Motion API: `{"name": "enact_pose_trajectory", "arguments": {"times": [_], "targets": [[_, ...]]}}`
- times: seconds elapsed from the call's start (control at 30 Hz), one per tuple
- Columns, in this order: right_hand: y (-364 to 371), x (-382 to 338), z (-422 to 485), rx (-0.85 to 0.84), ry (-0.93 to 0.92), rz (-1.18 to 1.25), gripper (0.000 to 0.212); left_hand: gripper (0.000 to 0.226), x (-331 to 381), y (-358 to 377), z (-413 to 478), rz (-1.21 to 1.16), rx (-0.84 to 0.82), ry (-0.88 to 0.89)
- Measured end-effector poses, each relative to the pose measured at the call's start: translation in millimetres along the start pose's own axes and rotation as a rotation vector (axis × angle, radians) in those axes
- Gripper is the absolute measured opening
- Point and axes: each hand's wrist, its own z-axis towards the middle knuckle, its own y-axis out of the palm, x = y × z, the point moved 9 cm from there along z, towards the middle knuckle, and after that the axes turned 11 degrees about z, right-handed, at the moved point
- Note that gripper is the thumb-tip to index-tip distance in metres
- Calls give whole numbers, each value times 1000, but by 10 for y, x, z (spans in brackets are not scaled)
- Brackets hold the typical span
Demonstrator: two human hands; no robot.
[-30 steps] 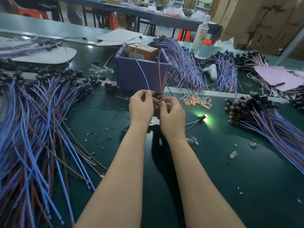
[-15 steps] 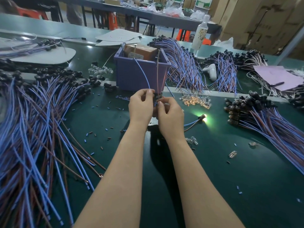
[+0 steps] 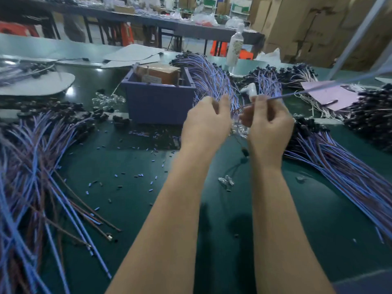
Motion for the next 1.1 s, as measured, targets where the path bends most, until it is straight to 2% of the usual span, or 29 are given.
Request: {"name": "enact_pose_trajectory", "arguments": {"times": [0.1, 0.17, 0.23, 0.3, 0.43, 0.57, 0.63, 0.7, 0.77, 0.87, 0.93, 1.0, 1.1], "targets": [[-432, 165, 60, 221, 168, 416, 27, 55, 89, 699, -208, -427, -355, -233], [-675, 273, 35, 308, 241, 521, 29, 59, 279, 1116, -343, -727, -525, -374], [-970, 358, -4, 405, 277, 526, 29, 49, 516, 1359, -333, -966, -526, -400], [-1313, 411, -33, 521, 274, 501, 28, 36, 752, 1527, -286, -1070, -494, -344], [-1911, 501, -46, 710, 269, 539, 19, 29, 1184, 1984, -367, -993, -602, -283], [-2232, 725, 10, 812, 319, 681, 20, 25, 1343, 2444, -523, -1026, -757, -402], [-2281, 915, 3, 827, 402, 719, 23, 32, 1355, 2619, -568, -1104, -805, -455], [-2279, 1111, -38, 822, 522, 723, 28, 33, 1281, 2790, -541, -1061, -782, -495], [-2280, 1242, -54, 809, 598, 689, 28, 29, 1151, 2921, -514, -894, -732, -509], [-2239, 1279, -18, 775, 616, 662, 18, 16, 1085, 2973, -506, -829, -727, -511], [-2195, 1274, 7, 746, 620, 656, 15, 18, 1050, 2922, -472, -781, -728, -493], [-2142, 1241, 10, 712, 625, 635, 13, 19, 1027, 2836, -384, -673, -714, -397], [-1992, 1168, 13, 661, 626, 607, 15, 29, 993, 2567, -218, -497, -606, -203]]}}
